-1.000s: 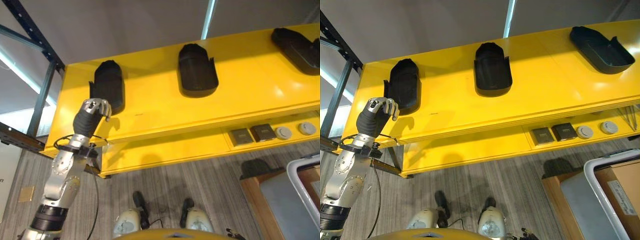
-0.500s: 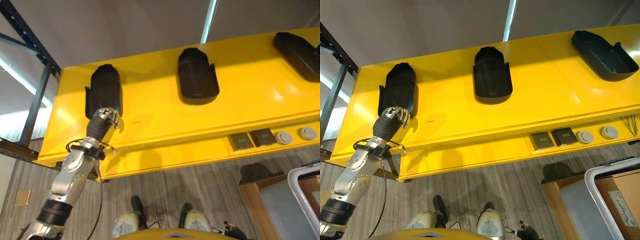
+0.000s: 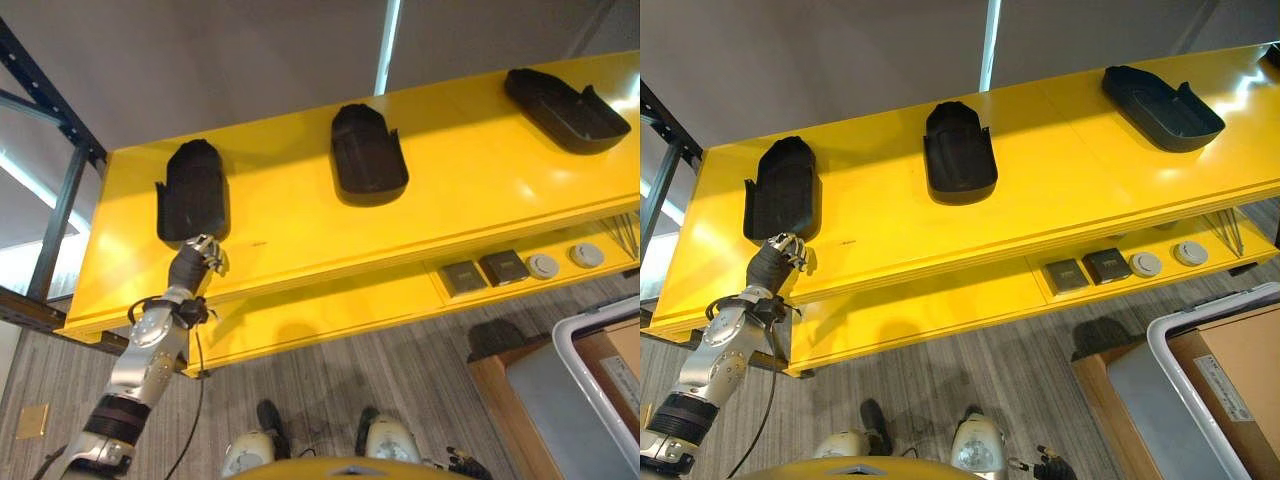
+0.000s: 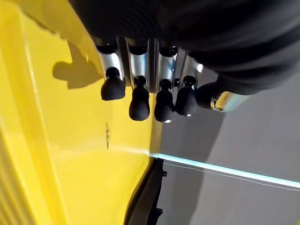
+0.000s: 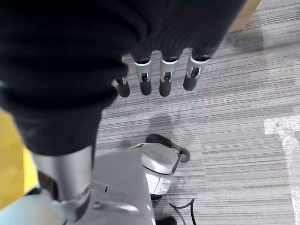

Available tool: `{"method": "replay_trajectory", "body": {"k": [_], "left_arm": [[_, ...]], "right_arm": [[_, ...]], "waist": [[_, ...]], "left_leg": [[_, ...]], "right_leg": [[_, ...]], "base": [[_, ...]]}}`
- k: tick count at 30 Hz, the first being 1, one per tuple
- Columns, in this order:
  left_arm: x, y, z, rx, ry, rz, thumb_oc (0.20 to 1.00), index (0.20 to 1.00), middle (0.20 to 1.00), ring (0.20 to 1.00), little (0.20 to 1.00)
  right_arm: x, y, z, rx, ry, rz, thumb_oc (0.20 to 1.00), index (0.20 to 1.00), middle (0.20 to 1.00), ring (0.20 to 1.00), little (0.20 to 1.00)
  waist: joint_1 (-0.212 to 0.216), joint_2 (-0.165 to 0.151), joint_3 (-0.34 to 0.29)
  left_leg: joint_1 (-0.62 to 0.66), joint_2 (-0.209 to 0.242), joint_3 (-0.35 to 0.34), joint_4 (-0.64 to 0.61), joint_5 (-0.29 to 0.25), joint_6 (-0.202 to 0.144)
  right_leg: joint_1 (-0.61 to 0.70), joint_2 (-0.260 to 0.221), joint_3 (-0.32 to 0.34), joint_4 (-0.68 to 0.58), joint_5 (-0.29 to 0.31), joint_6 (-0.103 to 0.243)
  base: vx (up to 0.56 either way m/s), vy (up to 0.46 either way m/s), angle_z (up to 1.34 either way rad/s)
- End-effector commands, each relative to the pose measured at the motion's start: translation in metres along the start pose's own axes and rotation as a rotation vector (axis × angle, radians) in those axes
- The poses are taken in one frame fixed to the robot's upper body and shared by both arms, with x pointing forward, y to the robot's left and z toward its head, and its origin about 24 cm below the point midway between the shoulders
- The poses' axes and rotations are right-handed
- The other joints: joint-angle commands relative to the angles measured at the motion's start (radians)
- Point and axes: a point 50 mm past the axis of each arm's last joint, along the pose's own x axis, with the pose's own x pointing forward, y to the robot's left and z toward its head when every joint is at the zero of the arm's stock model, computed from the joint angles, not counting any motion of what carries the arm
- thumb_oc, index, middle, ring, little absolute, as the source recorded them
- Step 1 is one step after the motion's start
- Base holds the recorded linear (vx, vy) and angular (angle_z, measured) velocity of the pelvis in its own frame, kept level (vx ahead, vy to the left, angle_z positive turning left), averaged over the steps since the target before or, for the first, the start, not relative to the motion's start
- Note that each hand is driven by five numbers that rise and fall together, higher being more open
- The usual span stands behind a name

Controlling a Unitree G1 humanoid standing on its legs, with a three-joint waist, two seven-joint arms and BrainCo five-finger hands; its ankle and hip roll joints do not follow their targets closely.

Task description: Move parts from the plastic box to the shelf.

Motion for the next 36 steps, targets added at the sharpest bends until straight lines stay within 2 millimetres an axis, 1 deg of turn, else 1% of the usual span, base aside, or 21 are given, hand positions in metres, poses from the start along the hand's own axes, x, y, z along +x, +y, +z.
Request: {"method": "replay_trajectory", "body": {"k": [1, 9, 10, 15, 17, 23, 28, 30, 34, 35, 36], "left_arm": [[0.014, -0.006, 0.031, 0.026, -0.161, -0.012, 0.200, 0.200, 0.200, 0.200, 0.200], [0.019, 0.006, 0.016, 0.040, -0.105, 0.083, 0.200, 0.200, 0.200, 0.200, 0.200], [0.021, 0.010, 0.012, 0.047, -0.090, 0.117, 0.200, 0.200, 0.200, 0.200, 0.200], [0.028, 0.022, 0.006, 0.086, -0.062, 0.189, 0.200, 0.200, 0.200, 0.200, 0.200], [0.033, 0.031, 0.007, 0.114, -0.053, 0.224, 0.200, 0.200, 0.200, 0.200, 0.200], [0.043, 0.032, 0.011, 0.123, -0.041, 0.249, 0.200, 0.200, 0.200, 0.200, 0.200], [0.051, 0.038, 0.014, 0.147, -0.031, 0.294, 0.200, 0.200, 0.200, 0.200, 0.200], [0.056, 0.037, 0.020, 0.157, -0.045, 0.277, 0.200, 0.200, 0.200, 0.200, 0.200], [0.057, 0.031, 0.022, 0.173, -0.065, 0.209, 0.200, 0.200, 0.200, 0.200, 0.200], [0.057, 0.028, 0.024, 0.171, -0.077, 0.191, 0.354, 0.354, 0.354, 0.354, 0.354], [0.057, 0.026, 0.026, 0.169, -0.092, 0.172, 0.724, 0.724, 0.724, 0.724, 0.724]], "right_arm": [[0.002, 0.006, 0.003, 0.014, -0.004, 0.015, 1.000, 1.000, 1.000, 1.000, 1.000], [0.002, 0.006, 0.004, -0.005, 0.001, 0.024, 1.000, 1.000, 1.000, 1.000, 1.000], [0.003, 0.006, 0.005, -0.013, 0.004, 0.027, 1.000, 1.000, 1.000, 1.000, 1.000], [0.002, 0.006, 0.004, -0.035, 0.011, 0.034, 1.000, 1.000, 1.000, 1.000, 1.000], [0.002, 0.006, 0.002, -0.052, 0.014, 0.043, 1.000, 1.000, 1.000, 1.000, 1.000], [0.002, 0.005, 0.002, -0.069, 0.012, 0.055, 1.000, 1.000, 1.000, 1.000, 1.000], [0.002, 0.005, 0.005, -0.087, 0.006, 0.067, 1.000, 1.000, 1.000, 1.000, 1.000], [0.002, 0.007, 0.005, -0.085, 0.001, 0.069, 1.000, 1.000, 1.000, 1.000, 1.000], [0.003, 0.007, 0.006, -0.082, -0.009, 0.070, 1.000, 1.000, 1.000, 1.000, 1.000], [0.003, 0.008, 0.007, -0.080, -0.011, 0.071, 1.000, 1.000, 1.000, 1.000, 1.000], [0.003, 0.008, 0.007, -0.079, -0.013, 0.072, 1.000, 1.000, 1.000, 1.000, 1.000]], "waist": [[-0.008, -0.040, 0.040], [-0.022, -0.045, 0.033], [-0.027, -0.047, 0.031], [-0.042, -0.052, 0.026], [-0.053, -0.056, 0.023], [-0.062, -0.063, 0.022], [-0.073, -0.068, 0.025], [-0.074, -0.071, 0.025], [-0.071, -0.072, 0.026], [-0.070, -0.072, 0.026], [-0.067, -0.071, 0.026]], "left_leg": [[-0.006, 0.046, -0.020, 0.048, -0.052, -0.048], [-0.003, 0.048, -0.013, 0.056, -0.055, -0.046], [0.000, 0.049, -0.009, 0.055, -0.054, -0.047], [0.002, 0.056, 0.000, 0.062, -0.055, -0.046], [0.002, 0.061, 0.006, 0.070, -0.057, -0.046], [0.000, 0.061, 0.010, 0.080, -0.062, -0.043], [-0.007, 0.063, 0.012, 0.084, -0.063, -0.042], [-0.010, 0.059, 0.012, 0.085, -0.066, -0.041], [-0.010, 0.055, 0.010, 0.082, -0.069, -0.038], [-0.008, 0.053, 0.009, 0.080, -0.069, -0.037], [-0.007, 0.051, 0.008, 0.078, -0.070, -0.037]], "right_leg": [[0.168, 0.013, -0.017, -0.369, 0.182, 0.059], [0.168, 0.015, -0.010, -0.360, 0.175, 0.057], [0.170, 0.017, -0.008, -0.360, 0.174, 0.056], [0.169, 0.020, -0.001, -0.354, 0.171, 0.056], [0.169, 0.022, 0.004, -0.350, 0.169, 0.056], [0.168, 0.025, 0.011, -0.347, 0.165, 0.055], [0.157, 0.028, 0.018, -0.340, 0.162, 0.055], [0.153, 0.029, 0.021, -0.340, 0.160, 0.056], [0.151, 0.029, 0.021, -0.339, 0.160, 0.056], [0.151, 0.029, 0.020, -0.339, 0.160, 0.056], [0.152, 0.029, 0.019, -0.340, 0.160, 0.056]], "base": [[0.00, 0.000, 0.00], [0.01, 0.003, -0.02], [0.00, 0.000, 0.00], [0.03, 0.001, -0.03], [0.04, -0.002, -0.02], [0.00, -0.001, -0.01], [0.00, 0.000, 0.00], [-0.04, -0.006, -0.03], [-0.03, -0.004, -0.04], [-0.03, -0.004, -0.03], [-0.04, -0.005, -0.01]]}}
